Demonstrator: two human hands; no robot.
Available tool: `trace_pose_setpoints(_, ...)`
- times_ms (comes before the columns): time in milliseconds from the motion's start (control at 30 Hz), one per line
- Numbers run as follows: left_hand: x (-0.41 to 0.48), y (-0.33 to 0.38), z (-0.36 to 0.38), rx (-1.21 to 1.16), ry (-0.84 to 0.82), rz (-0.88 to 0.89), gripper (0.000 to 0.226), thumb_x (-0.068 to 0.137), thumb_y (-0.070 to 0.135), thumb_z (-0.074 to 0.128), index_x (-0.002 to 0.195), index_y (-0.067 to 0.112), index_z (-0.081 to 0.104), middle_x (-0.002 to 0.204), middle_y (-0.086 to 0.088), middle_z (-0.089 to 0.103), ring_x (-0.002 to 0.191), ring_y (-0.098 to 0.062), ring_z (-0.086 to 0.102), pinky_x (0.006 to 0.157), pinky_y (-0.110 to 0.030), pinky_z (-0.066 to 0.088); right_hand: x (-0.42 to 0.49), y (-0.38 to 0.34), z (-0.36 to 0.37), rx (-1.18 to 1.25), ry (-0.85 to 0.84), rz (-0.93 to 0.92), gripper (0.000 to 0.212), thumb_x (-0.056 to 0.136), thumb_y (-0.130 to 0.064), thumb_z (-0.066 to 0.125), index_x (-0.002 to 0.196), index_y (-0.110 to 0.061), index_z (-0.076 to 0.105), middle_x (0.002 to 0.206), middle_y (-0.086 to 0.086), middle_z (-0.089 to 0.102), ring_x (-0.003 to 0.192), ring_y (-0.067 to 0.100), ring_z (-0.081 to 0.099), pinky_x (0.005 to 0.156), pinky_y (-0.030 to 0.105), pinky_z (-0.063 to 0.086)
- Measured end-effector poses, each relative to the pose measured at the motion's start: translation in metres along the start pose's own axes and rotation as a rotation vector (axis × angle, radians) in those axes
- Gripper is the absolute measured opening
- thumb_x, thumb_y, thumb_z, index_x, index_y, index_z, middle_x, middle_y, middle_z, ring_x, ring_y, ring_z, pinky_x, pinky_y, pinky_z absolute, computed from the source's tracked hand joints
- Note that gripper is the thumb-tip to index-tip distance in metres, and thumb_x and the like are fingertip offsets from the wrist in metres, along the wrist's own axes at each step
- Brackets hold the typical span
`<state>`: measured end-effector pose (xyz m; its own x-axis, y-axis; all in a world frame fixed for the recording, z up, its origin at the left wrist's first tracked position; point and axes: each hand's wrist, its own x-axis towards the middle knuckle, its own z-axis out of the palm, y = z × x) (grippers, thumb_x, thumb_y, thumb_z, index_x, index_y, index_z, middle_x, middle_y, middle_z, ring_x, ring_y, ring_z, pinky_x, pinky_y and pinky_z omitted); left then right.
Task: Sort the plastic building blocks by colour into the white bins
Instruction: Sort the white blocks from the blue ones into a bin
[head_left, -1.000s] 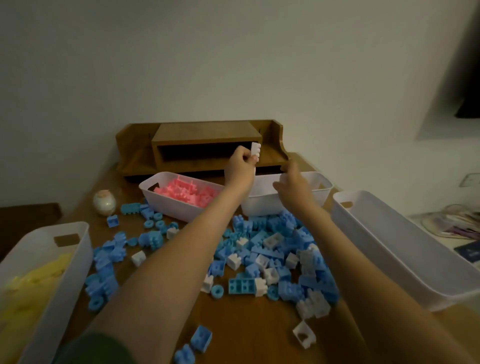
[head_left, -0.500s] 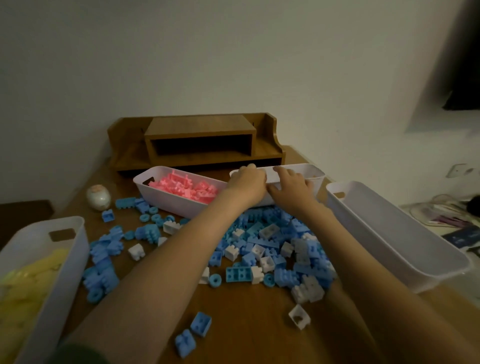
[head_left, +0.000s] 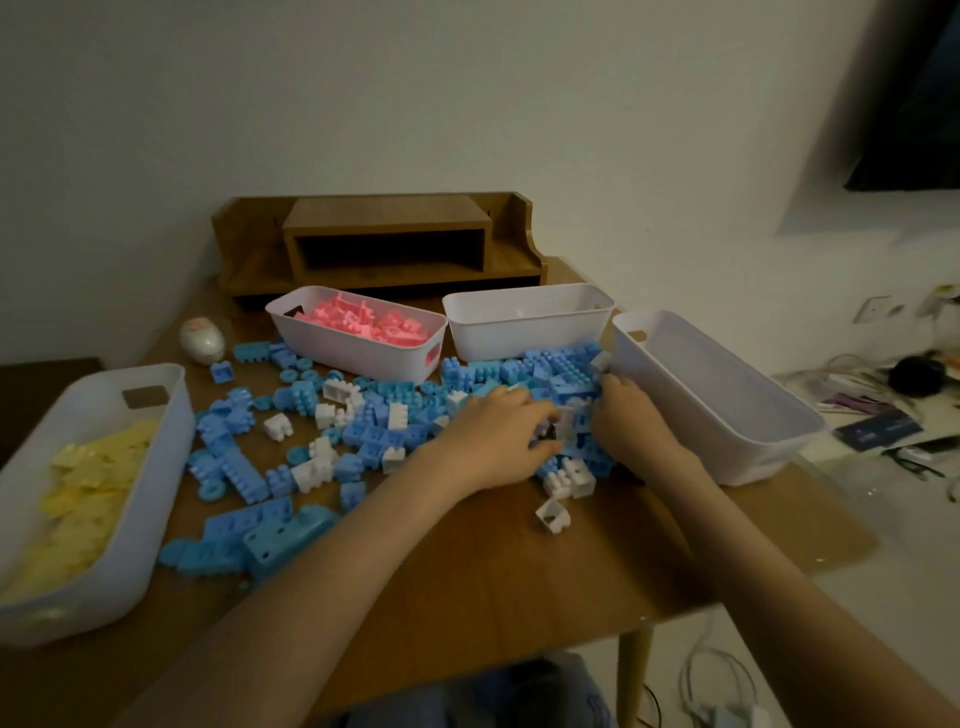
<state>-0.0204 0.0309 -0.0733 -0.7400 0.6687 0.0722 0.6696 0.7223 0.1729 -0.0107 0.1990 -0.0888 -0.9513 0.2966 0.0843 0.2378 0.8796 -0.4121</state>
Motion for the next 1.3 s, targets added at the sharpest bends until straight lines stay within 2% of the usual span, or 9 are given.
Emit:
trace_pose_setpoints(233, -0.02, -0.014, 0.007, 0.034, 0.2, -0.08, 0.03, 0.1, 0.036, 0.038, 0.123, 0.027, 0.055, 0.121, 0.001, 0.055, 0.116, -0.019, 0.047, 0.098, -0.038, 0.034, -0.012, -0.008, 0.005, 0.178, 0.021, -0.132, 0.038, 0.092, -0.021, 0.052, 0.13, -0.017, 0.05, 0.133, 0.005, 0.046, 0.119, 0.02, 0.047, 0.093, 0.027, 0.04)
trace_pose_setpoints(367, -0.025, -0.03, 0.009, 0.104, 0.255, -0.171, 0.029, 0.101, 0.029, 0.037, 0.125, 0.026, 0.052, 0.12, -0.001, 0.054, 0.116, -0.022, 0.046, 0.096, -0.036, 0.034, -0.011, -0.019, 0.006, 0.234, -0.045, -0.222, 0.04, 0.087, -0.026, 0.064, 0.126, -0.022, 0.052, 0.126, -0.001, 0.045, 0.101, 0.009, 0.046, 0.08, 0.02, 0.039)
trace_pose_setpoints(467, -0.029, -0.038, 0.012, 0.104, 0.269, -0.202, 0.03, 0.1, 0.022, 0.04, 0.128, 0.026, 0.05, 0.122, -0.002, 0.05, 0.117, -0.023, 0.043, 0.095, -0.035, 0.034, -0.005, -0.028, 0.004, 0.219, -0.077, -0.317, 0.032, 0.09, -0.024, 0.06, 0.122, -0.024, 0.055, 0.119, -0.001, 0.05, 0.097, 0.008, 0.048, 0.078, 0.018, 0.039)
trace_pose_setpoints(600, -0.029, -0.043, 0.011, 0.137, 0.274, -0.263, 0.032, 0.1, 0.024, 0.041, 0.131, 0.021, 0.047, 0.128, -0.005, 0.049, 0.12, -0.025, 0.042, 0.099, -0.038, 0.033, 0.008, -0.039, 0.0, 0.337, -0.105, -0.35, 0.024, 0.091, -0.02, 0.058, 0.115, -0.021, 0.06, 0.108, -0.003, 0.059, 0.087, 0.006, 0.053, 0.063, 0.012, 0.043)
trace_pose_setpoints(700, -0.03, -0.042, 0.009, 0.229, 0.296, -0.282, 0.034, 0.098, 0.017, 0.041, 0.131, 0.023, 0.044, 0.128, -0.001, 0.05, 0.12, -0.023, 0.041, 0.098, -0.038, 0.027, 0.019, -0.05, -0.001, 0.393, -0.052, -0.377, 0.02, 0.094, -0.02, 0.054, 0.112, -0.022, 0.062, 0.105, -0.003, 0.062, 0.084, 0.007, 0.054, 0.065, 0.011, 0.041)
trace_pose_setpoints(867, -0.032, -0.04, 0.012, 0.235, 0.432, -0.203, 0.042, 0.096, 0.016, 0.044, 0.137, 0.026, 0.042, 0.123, 0.001, 0.054, 0.12, -0.023, 0.042, 0.097, -0.04, 0.014, 0.03, -0.061, 0.012, 0.435, -0.031, -0.432, 0.018, 0.096, -0.022, 0.049, 0.107, -0.023, 0.064, 0.096, -0.008, 0.063, 0.079, 0.003, 0.057, 0.068, 0.011, 0.042)
trace_pose_setpoints(1000, -0.025, -0.036, 0.022, 0.246, 0.522, -0.047, 0.025, 0.08, 0.024, 0.071, 0.104, 0.023, 0.066, 0.09, 0.001, 0.065, 0.091, -0.024, 0.061, 0.091, -0.042, 0.021, 0.031, -0.057, 0.022, 0.484, 0.018, -0.461, 0.022, 0.098, -0.021, 0.044, 0.1, -0.019, 0.066, 0.086, -0.007, 0.065, 0.08, 0.002, 0.058, 0.069, 0.01, 0.041)
trace_pose_setpoints(1167, -0.017, -0.036, 0.022, 0.207, 0.555, -0.035, 0.025, 0.074, 0.02, 0.077, 0.096, 0.018, 0.065, 0.087, 0.003, 0.067, 0.087, -0.022, 0.064, 0.092, -0.042, 0.025, 0.028, -0.054, 0.026, 0.462, 0.082, -0.489, 0.028, 0.098, -0.024, 0.043, 0.086, -0.014, 0.066, 0.064, -0.018, 0.054, 0.064, -0.01, 0.054, 0.062, 0.005, 0.037)
trace_pose_setpoints(1300, -0.015, -0.035, 0.021, 0.192, 0.584, -0.043, 0.019, 0.08, 0.022, 0.07, 0.097, 0.017, 0.064, 0.086, 0.005, 0.069, 0.086, -0.02, 0.065, 0.093, -0.04, 0.019, 0.025, -0.054, 0.029, 0.541, 0.142, -0.482, 0.024, 0.098, -0.03, 0.041, 0.089, -0.013, 0.055, 0.066, -0.01, 0.052, 0.061, 0.0, 0.053, 0.06, 0.015, 0.04)
